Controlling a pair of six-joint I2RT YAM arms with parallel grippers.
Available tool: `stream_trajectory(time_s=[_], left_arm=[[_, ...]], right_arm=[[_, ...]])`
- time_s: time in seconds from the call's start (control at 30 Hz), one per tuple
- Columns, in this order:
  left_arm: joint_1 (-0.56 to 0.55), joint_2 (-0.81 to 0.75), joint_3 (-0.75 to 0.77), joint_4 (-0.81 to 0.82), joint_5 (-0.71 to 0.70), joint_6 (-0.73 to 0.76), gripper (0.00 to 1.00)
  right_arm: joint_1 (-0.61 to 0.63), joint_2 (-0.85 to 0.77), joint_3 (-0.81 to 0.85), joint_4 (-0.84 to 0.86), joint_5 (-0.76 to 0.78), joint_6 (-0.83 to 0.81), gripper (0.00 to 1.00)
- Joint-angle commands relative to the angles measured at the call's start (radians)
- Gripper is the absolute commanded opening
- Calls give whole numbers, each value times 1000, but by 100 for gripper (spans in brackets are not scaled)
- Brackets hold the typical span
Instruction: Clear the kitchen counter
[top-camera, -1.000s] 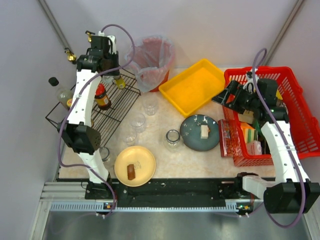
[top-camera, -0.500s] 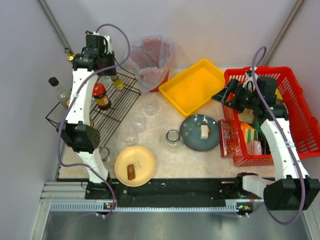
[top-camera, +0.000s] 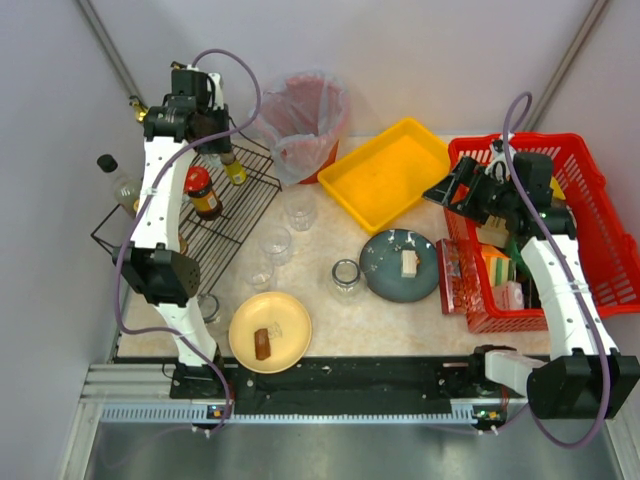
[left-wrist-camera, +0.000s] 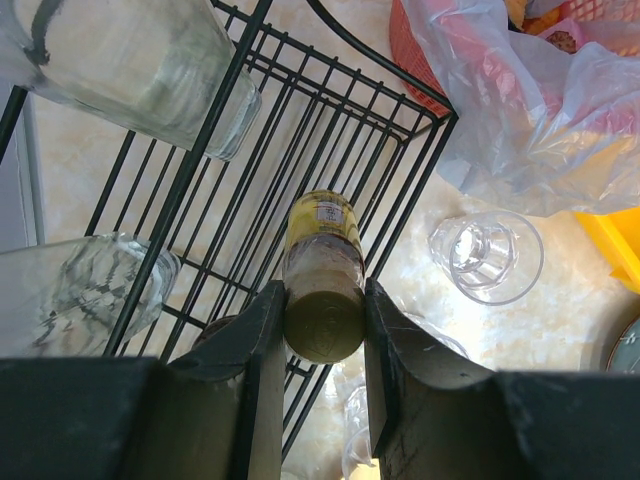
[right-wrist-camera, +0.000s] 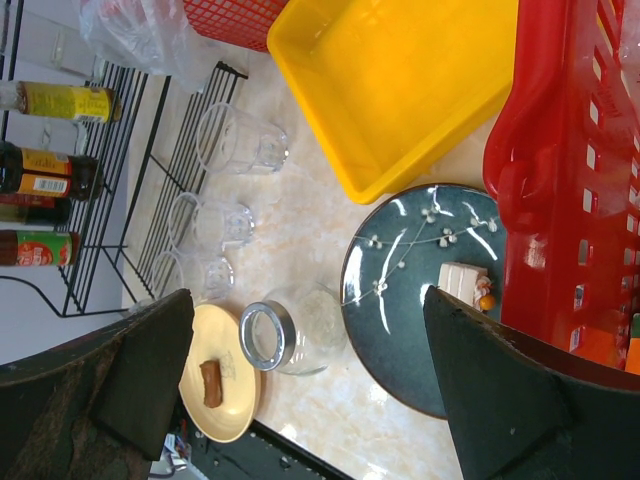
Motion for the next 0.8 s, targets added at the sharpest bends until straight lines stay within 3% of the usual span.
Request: stream_trajectory(time_s=[0.0,0.2,0.77], left_arm=[[4,15,58,50,5,15,12],[6,37,61,83,2,22,33],[6,72,56,89,-3,36,54]], right_arm=[[-3,-22,30,10,0,-17,95],[-3,-32,29,4,4,-20,95],[-3,-44,24,-7,20,-24,95]])
